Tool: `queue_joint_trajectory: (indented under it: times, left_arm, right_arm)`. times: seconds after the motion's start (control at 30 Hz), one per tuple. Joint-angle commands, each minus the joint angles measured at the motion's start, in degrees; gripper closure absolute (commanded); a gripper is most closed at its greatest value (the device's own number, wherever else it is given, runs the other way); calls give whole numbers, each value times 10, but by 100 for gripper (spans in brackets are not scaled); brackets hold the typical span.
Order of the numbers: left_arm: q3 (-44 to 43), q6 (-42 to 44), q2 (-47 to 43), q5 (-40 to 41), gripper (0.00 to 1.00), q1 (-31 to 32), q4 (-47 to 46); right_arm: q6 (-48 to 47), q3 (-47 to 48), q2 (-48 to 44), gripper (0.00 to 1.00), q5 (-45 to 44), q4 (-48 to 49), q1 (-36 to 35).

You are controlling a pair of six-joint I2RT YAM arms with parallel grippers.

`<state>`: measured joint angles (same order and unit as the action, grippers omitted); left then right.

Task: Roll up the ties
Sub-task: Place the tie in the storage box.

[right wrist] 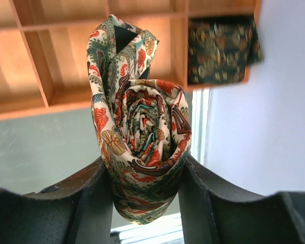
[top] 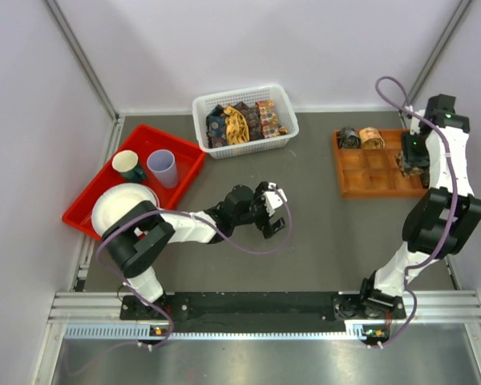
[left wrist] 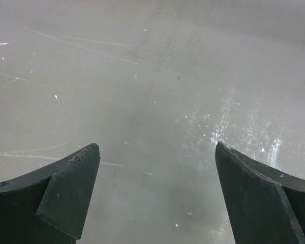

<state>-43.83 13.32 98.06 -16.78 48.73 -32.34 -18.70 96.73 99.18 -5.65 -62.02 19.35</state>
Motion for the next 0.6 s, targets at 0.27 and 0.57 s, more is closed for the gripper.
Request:
queue_joint_trajectory:
  times: [0.27,0.57]
  left_arm:
    - [24,-19,-42,24,1,-2,-11]
    - [36,-17,-47,32,1,-2,-11]
  right_arm:
    - [-28,-36,76,100,-96,59,-63]
    - [-19,-32,123,100,-63,27,-103]
